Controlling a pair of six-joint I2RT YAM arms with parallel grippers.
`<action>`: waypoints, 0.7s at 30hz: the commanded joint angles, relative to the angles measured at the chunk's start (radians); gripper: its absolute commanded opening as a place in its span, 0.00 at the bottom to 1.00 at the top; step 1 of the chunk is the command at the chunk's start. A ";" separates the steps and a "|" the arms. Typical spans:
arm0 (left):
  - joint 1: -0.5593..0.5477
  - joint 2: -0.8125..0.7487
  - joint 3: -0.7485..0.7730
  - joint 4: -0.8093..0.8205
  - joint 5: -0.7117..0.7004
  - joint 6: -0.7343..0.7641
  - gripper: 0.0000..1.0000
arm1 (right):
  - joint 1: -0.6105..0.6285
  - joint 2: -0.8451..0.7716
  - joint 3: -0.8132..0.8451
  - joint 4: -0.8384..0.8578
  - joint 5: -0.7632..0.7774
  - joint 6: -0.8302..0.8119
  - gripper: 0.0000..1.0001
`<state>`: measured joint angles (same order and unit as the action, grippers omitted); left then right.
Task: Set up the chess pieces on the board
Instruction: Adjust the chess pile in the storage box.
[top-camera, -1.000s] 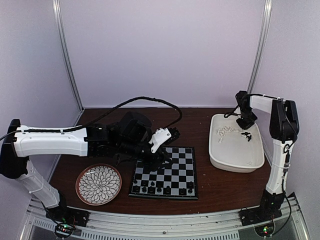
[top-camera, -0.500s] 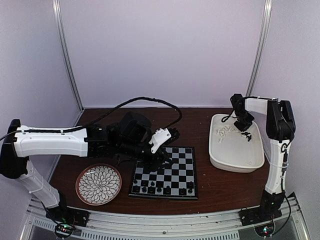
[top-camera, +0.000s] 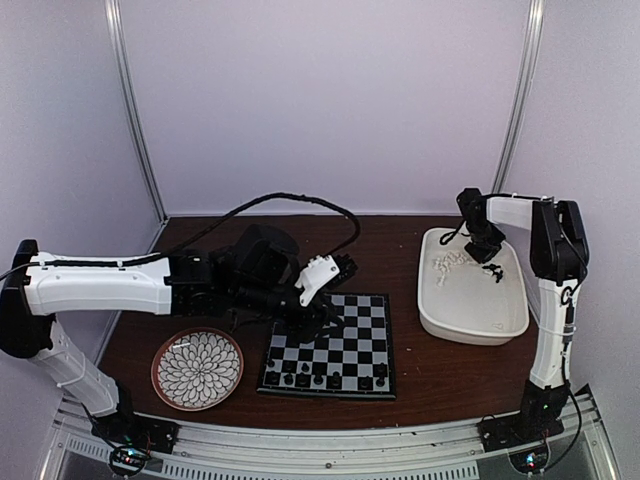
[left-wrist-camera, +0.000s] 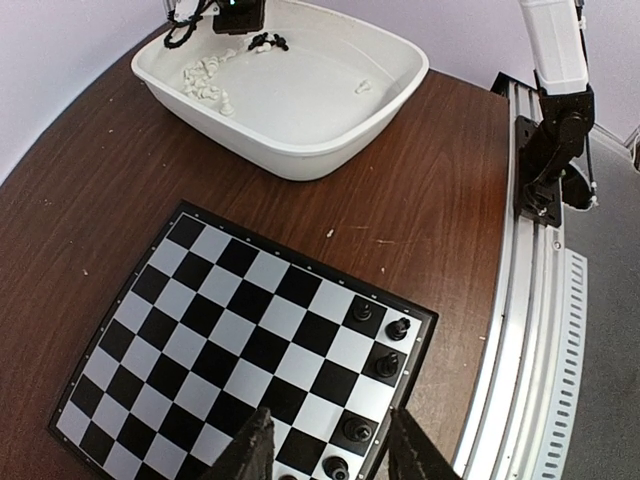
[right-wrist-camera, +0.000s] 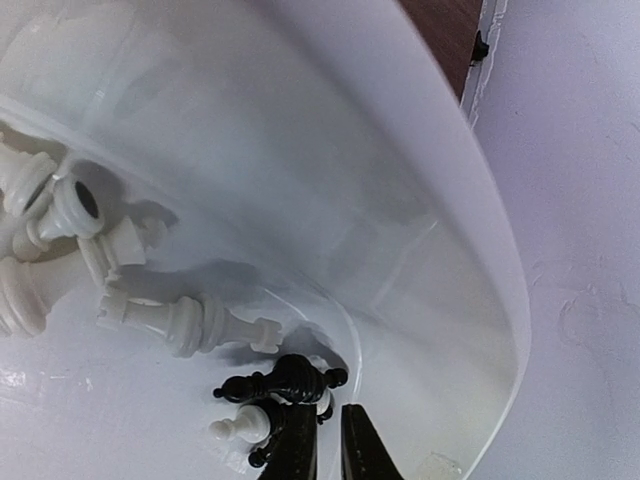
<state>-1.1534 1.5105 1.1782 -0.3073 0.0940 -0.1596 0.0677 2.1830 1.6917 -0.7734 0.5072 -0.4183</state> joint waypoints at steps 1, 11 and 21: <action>0.002 -0.028 -0.016 0.046 0.013 -0.012 0.40 | 0.007 0.029 -0.020 -0.082 -0.036 0.012 0.13; 0.001 -0.042 -0.026 0.048 0.004 -0.013 0.40 | 0.001 -0.113 -0.171 0.056 -0.140 0.028 0.08; 0.001 -0.023 -0.012 0.054 0.023 -0.017 0.40 | -0.007 -0.199 -0.228 0.131 -0.133 0.021 0.08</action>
<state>-1.1534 1.4956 1.1629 -0.3019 0.0952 -0.1658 0.0658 2.0270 1.4929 -0.7010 0.3412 -0.3874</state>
